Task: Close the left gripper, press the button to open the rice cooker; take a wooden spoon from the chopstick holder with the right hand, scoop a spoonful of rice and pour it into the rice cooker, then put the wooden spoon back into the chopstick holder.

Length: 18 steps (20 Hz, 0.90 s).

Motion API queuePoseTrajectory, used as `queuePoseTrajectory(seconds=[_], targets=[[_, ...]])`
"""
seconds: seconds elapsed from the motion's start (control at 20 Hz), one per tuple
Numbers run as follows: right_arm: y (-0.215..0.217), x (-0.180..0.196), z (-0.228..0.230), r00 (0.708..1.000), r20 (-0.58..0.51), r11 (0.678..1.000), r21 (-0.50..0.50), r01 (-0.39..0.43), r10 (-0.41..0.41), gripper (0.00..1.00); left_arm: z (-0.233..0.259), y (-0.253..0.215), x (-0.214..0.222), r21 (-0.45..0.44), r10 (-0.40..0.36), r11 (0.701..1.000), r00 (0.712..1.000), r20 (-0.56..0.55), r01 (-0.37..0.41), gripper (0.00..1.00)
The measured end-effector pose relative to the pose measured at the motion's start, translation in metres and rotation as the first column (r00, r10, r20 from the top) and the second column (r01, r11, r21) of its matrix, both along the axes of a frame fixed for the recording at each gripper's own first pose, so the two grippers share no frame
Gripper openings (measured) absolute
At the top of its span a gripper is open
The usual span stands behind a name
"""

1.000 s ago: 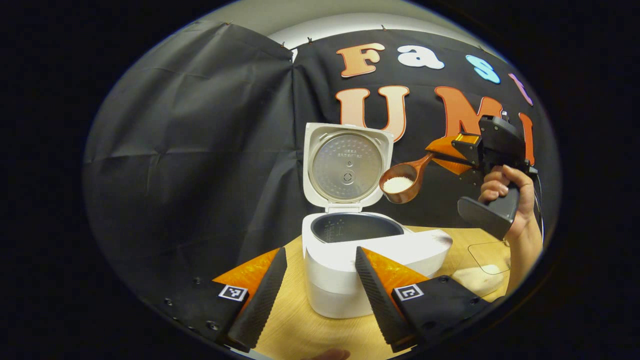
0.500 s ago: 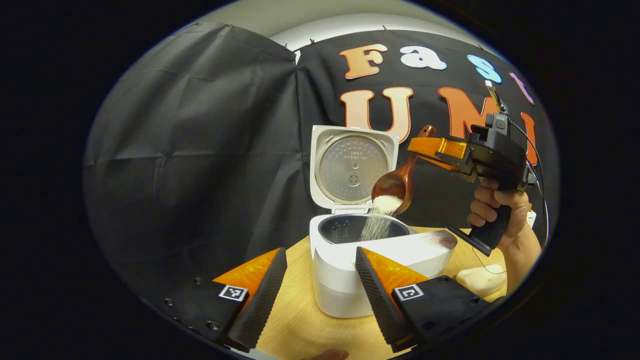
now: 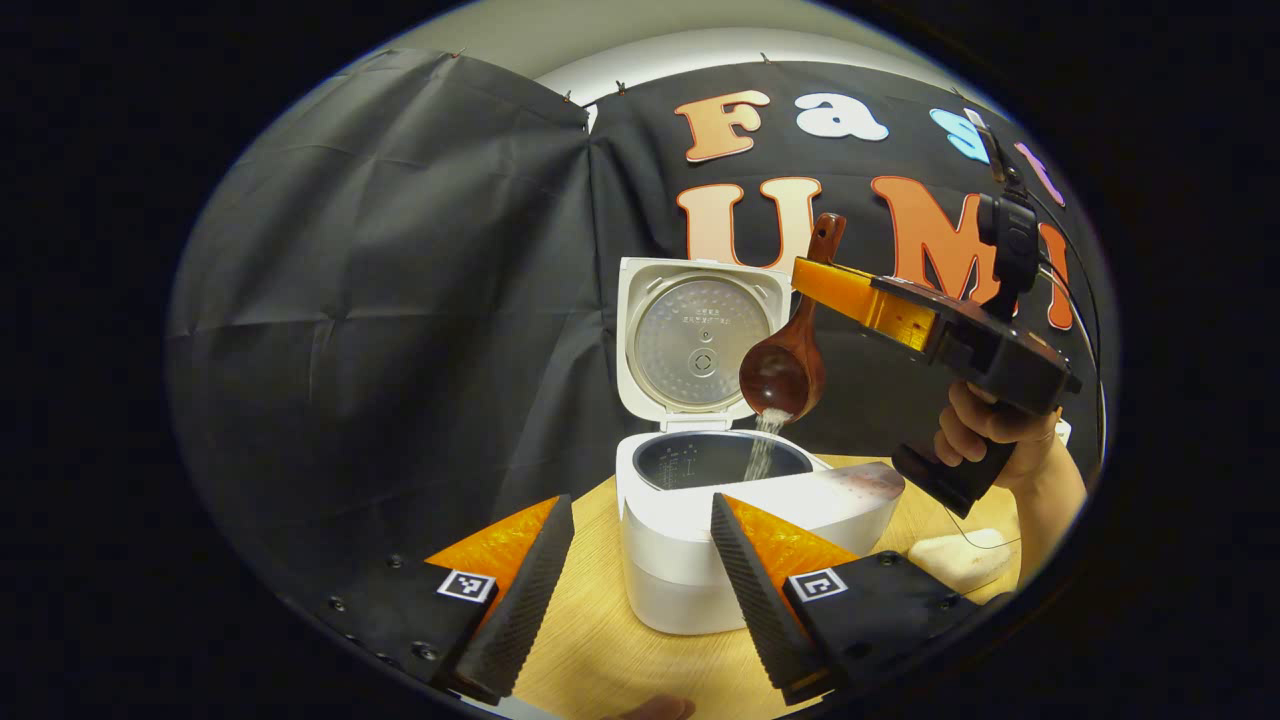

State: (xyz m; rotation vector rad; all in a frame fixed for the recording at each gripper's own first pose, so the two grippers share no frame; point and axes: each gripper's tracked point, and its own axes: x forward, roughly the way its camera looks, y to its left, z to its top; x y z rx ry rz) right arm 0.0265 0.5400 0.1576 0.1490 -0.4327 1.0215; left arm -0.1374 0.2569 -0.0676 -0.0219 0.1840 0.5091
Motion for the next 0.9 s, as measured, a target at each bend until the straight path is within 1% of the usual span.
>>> queuePoseTrajectory(seconds=[0.15,0.3,0.35,0.4,0.55,0.7,0.9], targets=[[0.005,-0.008,0.0,0.993,0.114,0.998,-0.039,0.039,-0.034,0.07,0.001,-0.001,-0.002,0.005,0.007,1.0,1.0,-0.002,-0.007,0.91],[0.005,-0.012,-0.003,0.991,0.129,0.998,-0.054,0.026,-0.019,0.07,0.002,-0.002,-0.001,0.005,0.012,1.0,1.0,0.0,-0.012,0.9],[0.002,-0.01,-0.002,0.992,0.124,0.998,-0.051,0.032,-0.025,0.11,0.003,-0.002,0.0,0.004,0.011,1.0,1.0,0.005,-0.011,0.91],[-0.001,-0.01,-0.001,0.993,0.112,0.998,-0.044,0.034,-0.029,0.07,0.003,-0.003,0.0,0.002,0.013,1.0,1.0,0.005,-0.013,0.9],[-0.025,0.003,0.0,0.996,0.055,0.998,-0.009,0.067,-0.066,0.07,0.003,-0.007,0.004,-0.001,0.002,1.0,1.0,0.011,-0.002,0.91],[-0.055,0.019,0.001,0.995,-0.029,0.994,0.035,0.101,-0.1,0.07,0.0,-0.01,0.01,-0.021,-0.01,1.0,1.0,0.024,0.01,0.91],[-0.098,0.036,0.004,0.979,-0.175,0.986,0.116,0.122,-0.101,0.07,-0.002,-0.012,0.019,-0.032,-0.016,0.999,1.0,0.023,0.016,0.91]])
